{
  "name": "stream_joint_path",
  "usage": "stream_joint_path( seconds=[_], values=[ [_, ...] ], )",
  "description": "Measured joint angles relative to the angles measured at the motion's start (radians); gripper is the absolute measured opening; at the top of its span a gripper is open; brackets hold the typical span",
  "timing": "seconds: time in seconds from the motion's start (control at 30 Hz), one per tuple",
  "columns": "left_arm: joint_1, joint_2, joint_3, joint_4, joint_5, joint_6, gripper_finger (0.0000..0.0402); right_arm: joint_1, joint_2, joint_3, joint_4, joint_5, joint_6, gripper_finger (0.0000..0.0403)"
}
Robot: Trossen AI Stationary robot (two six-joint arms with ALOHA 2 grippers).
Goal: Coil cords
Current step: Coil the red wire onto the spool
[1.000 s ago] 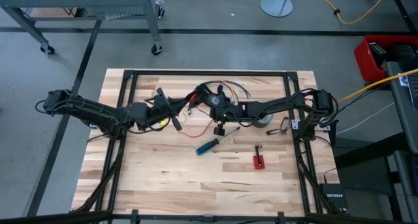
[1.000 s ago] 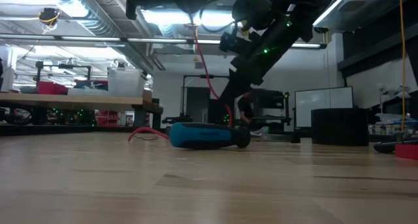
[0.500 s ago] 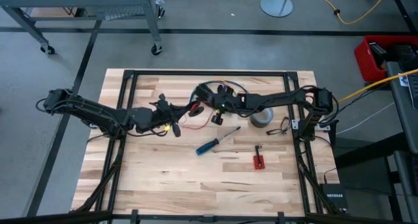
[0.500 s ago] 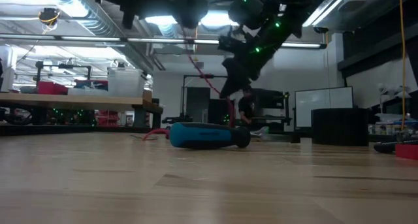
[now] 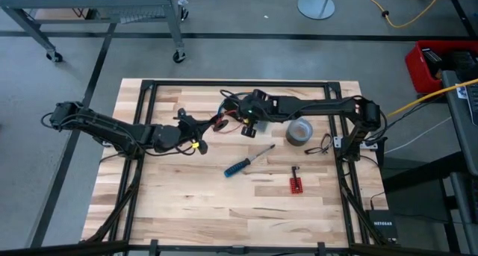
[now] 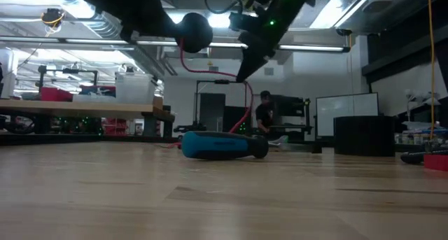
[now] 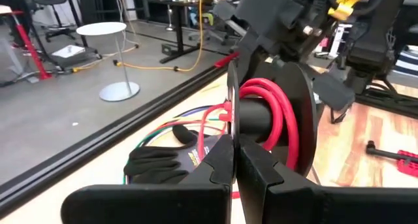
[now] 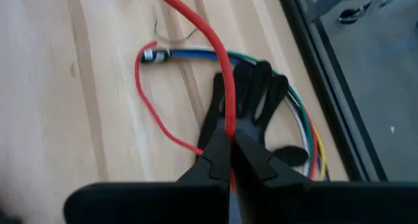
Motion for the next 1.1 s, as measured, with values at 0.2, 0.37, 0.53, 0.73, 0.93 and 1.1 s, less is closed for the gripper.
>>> stream_joint_path(
  seconds=[0.2,0.37,0.53,0.73,0.93,1.1],
  values=[
    [0.001,0.0,0.0,-0.01,-0.012,0.0,0.0,0.0,0.0,0.054,-0.127,0.0,-0.003,0.0003],
    [0.001,0.0,0.0,-0.018,-0.012,-0.002,0.0,0.0,0.0,0.102,-0.185,0.041,-0.02,0.0003],
    [0.001,0.0,0.0,-0.035,-0.012,-0.017,0.0,0.0,0.0,0.163,-0.235,0.064,-0.033,0.0003],
    [0.001,0.0,0.0,-0.118,-0.012,-0.084,0.0,0.0,0.0,0.234,-0.27,0.068,-0.056,0.0003],
    [0.001,0.0,0.0,-0.171,-0.021,-0.112,0.0,0.0,0.0,0.289,-0.334,0.028,-0.056,0.0003],
    [0.001,0.001,0.0,-0.175,-0.038,-0.109,0.0,0.001,-0.001,0.303,-0.363,-0.047,-0.055,0.0003]
  ],
)
